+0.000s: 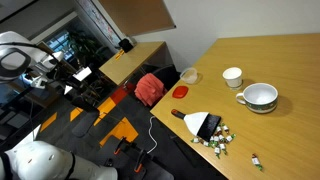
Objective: Put one candy inside the clear cup
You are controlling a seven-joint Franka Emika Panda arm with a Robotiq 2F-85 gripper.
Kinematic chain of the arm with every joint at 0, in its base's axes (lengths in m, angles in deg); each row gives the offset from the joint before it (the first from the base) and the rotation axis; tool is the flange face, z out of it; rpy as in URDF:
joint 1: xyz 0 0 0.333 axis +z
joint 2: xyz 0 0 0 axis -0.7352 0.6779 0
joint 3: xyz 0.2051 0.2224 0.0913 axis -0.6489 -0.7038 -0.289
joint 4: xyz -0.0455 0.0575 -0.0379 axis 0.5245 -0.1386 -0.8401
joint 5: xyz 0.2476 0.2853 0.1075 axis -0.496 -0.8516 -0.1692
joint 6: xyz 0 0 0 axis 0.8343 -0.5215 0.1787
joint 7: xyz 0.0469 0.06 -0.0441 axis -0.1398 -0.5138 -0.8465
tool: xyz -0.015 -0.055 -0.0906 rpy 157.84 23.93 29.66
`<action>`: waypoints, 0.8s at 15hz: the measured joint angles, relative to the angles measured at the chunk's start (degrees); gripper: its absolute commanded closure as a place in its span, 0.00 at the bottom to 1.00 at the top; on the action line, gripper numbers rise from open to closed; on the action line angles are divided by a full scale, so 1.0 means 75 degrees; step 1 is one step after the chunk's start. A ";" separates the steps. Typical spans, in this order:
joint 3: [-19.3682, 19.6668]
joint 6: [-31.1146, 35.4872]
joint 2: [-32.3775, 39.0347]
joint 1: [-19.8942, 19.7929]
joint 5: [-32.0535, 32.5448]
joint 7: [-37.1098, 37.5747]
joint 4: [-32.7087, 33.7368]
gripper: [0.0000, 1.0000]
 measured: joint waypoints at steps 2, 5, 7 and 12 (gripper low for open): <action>0.0000 0.0000 0.0000 0.0000 0.0000 0.0000 0.0000 0.00; 0.0000 0.0000 0.0000 0.0000 0.0000 0.0000 0.0000 0.00; 0.0000 0.0000 0.0000 0.0000 0.0000 0.0000 0.0000 0.00; 0.0004 0.0107 0.0000 -0.0090 0.0036 0.0000 0.0001 0.00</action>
